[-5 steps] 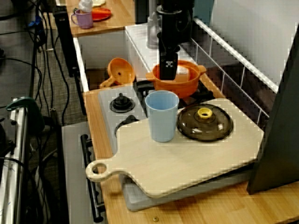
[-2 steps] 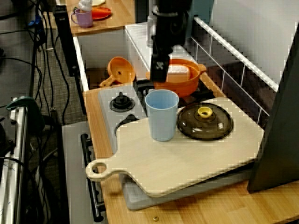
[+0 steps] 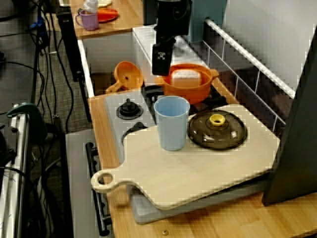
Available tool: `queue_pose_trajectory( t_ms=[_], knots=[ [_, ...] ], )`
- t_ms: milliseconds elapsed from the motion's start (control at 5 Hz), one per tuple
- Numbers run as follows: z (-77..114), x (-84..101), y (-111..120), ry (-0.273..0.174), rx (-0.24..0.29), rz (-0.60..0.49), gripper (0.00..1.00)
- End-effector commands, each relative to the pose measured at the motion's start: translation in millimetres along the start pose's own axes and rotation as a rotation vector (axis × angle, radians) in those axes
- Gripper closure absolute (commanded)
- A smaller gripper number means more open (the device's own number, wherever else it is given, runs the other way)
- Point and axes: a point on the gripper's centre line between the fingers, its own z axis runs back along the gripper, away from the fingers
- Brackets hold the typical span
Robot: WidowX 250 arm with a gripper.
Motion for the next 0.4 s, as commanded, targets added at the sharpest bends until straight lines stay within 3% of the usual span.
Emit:
queue_pose_trajectory(
  t_ms=[0, 200],
  knots=[
    [22.4, -1.8, -2.2, -0.063, 0.019, -0.072, 0.0],
    [29.8, -2.7, -7.2, -0.069, 0.022, -0.104, 0.0]
  ],
)
